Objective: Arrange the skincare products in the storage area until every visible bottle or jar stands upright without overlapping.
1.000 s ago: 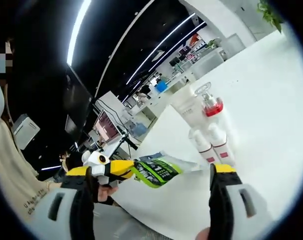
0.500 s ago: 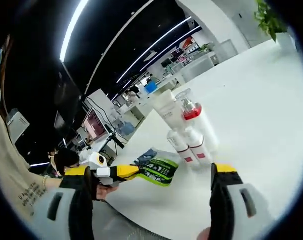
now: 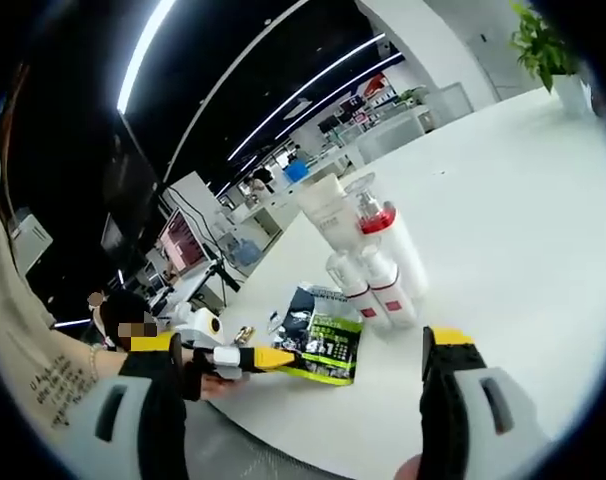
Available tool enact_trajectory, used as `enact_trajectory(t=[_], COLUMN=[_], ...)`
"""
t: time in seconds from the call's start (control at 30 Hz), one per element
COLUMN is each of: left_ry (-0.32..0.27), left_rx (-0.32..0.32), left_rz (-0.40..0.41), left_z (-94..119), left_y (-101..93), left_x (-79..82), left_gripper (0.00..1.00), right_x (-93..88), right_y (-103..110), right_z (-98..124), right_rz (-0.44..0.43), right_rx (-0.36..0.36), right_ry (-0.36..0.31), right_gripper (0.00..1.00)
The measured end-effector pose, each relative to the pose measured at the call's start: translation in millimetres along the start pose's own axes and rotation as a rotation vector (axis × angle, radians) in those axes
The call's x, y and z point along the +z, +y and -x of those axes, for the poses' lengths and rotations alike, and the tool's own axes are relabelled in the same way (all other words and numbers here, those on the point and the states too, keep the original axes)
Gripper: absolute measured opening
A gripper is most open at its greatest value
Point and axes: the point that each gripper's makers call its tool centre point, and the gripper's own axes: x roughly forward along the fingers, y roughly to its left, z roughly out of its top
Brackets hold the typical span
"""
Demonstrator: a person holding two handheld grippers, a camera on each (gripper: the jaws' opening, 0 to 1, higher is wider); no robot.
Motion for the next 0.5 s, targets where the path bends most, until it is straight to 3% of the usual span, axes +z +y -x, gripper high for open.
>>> enact_trajectory(t=[0.23,0.5], left_ry=[0.038,0.046], left_rx=[0.093,0.123], left_rz=[-0.046,-0.138], left_z=[-1.1,-1.4], left_y=[23.5,27.2], left_x=[-3.4,2.1], left_gripper=[0.00,0.00], right_x=[-2.5,-2.8], right_y=[1.7,1.0], right_z=[-1.3,-1.4], right_rz=[0.012,0.011], right_rx=[0.001,-0.002], right_ry=[0.015,0.017], right_gripper=[1.00,1.00])
